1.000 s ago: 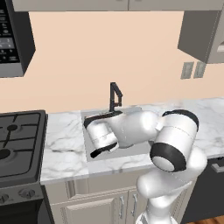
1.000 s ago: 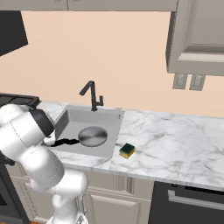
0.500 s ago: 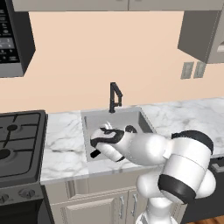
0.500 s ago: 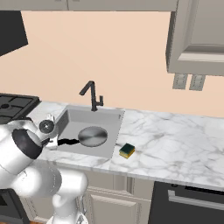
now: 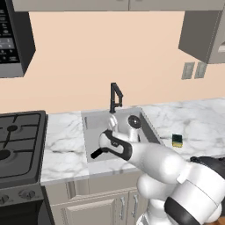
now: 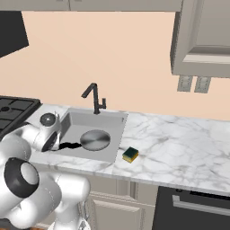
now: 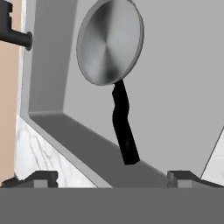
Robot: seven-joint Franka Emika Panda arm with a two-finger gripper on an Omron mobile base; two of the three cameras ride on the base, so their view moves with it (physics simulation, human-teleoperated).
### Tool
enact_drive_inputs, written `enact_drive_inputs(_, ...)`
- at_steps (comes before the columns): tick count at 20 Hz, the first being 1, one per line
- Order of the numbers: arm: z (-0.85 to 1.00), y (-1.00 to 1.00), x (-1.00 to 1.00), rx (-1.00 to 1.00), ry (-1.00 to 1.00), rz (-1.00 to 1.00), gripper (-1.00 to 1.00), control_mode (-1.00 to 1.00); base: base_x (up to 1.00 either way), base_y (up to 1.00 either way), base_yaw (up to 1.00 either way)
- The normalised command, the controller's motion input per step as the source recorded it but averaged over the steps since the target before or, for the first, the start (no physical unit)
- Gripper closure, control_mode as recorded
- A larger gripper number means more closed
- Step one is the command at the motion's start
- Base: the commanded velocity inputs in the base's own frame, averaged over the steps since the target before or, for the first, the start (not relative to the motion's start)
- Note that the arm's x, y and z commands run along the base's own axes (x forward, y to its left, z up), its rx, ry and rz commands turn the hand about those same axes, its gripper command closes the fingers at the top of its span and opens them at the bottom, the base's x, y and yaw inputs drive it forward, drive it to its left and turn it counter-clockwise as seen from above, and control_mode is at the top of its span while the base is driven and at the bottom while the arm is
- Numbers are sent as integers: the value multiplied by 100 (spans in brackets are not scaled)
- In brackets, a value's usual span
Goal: Pick the pan and sponge and place them into the sink. Then turn on the water.
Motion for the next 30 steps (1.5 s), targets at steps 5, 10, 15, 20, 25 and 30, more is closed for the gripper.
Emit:
enact_drive_inputs(5,16,-21,0,-3,20,-1,-100,-100,0,0,0)
enact_drive_inputs(10,0,-42,1,0,25,-2,-100,-100,0,0,0)
enact_drive_inputs(15,4,-12,-3,-4,19,10,-100,-100,0,0,0)
enact_drive_inputs(20,9,-3,-18,-8,4,17,-100,-100,0,0,0)
enact_drive_inputs(25,9,-1,-16,-8,4,19,-100,-100,0,0,0)
enact_drive_inputs(30,2,-11,-14,-6,4,17,-100,-100,0,0,0)
